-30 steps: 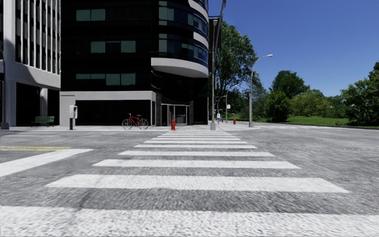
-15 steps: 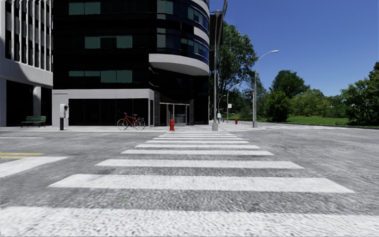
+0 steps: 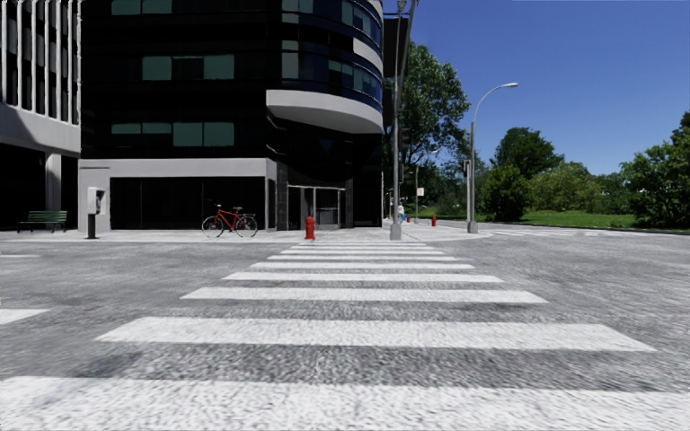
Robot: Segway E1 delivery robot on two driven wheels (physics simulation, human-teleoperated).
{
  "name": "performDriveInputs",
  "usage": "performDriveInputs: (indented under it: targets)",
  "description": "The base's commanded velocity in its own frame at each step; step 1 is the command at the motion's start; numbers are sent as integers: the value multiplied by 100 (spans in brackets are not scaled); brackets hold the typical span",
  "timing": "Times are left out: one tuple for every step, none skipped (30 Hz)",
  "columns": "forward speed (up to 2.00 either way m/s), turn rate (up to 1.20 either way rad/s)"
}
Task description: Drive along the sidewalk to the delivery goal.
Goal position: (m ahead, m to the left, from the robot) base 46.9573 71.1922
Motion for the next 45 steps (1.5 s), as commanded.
performDriveInputs:
  targets:
    - [200,0]
    - [200,0]
    - [200,0]
    - [200,0]
    - [200,0]
    - [200,0]
    - [200,0]
    - [200,0]
    - [200,0]
    - [200,0]
    - [200,0]
    - [200,0]
    - [200,0]
    - [200,0]
    - [200,0]
    - [200,0]
    - [200,0]
    - [200,0]
    - [200,0]
    - [200,0]
    - [200,0]
    - [200,0]
    - [200,0]
    - [200,0]
    - [200,0]
    - [200,0]
    - [200,0]
    - [200,0]
    - [200,0]
    - [200,0]
    - [200,0]
    - [200,0]
    - [200,0]
    - [200,0]
    - [200,0]
    - [200,0]
    - [200,0]
    - [200,0]
    - [200,0]
    - [200,0]
    - [200,0]
    - [200,0]
    - [200,0]
    - [200,0]
    - [200,0]
